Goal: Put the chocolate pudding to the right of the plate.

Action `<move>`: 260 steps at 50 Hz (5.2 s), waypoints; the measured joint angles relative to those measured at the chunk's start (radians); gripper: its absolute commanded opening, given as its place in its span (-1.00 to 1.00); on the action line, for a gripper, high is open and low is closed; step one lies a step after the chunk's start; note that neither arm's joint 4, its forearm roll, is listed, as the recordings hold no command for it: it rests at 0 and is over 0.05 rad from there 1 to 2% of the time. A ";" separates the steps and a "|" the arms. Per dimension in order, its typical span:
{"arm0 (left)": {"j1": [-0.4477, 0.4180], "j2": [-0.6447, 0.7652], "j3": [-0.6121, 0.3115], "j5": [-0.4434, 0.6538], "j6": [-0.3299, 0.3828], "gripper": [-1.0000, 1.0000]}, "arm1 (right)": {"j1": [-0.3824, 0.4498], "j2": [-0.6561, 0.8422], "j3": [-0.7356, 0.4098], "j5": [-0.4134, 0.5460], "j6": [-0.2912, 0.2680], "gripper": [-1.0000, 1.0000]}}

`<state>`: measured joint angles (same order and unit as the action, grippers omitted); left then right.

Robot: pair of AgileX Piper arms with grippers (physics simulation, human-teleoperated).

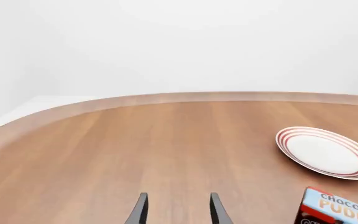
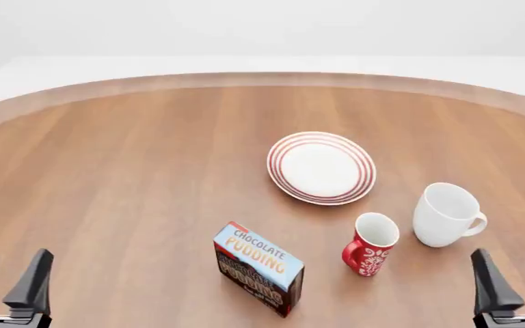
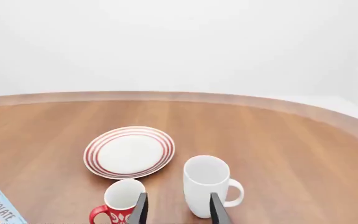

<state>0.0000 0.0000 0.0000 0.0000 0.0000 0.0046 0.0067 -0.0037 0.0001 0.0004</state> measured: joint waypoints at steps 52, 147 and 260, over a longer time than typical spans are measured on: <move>0.000 0.000 0.000 0.000 0.000 1.00 | 0.614 0.877 -1.024 0.329 -0.105 1.00; 0.000 0.000 0.000 0.000 0.000 1.00 | 0.855 1.338 -0.942 0.111 -0.032 1.00; 0.000 0.000 0.000 0.000 0.000 1.00 | 0.840 1.571 -0.824 -0.096 0.047 1.00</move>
<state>0.0000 0.0000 0.0000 0.0000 0.0000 0.8443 1.5772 -0.8281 -0.0960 0.0476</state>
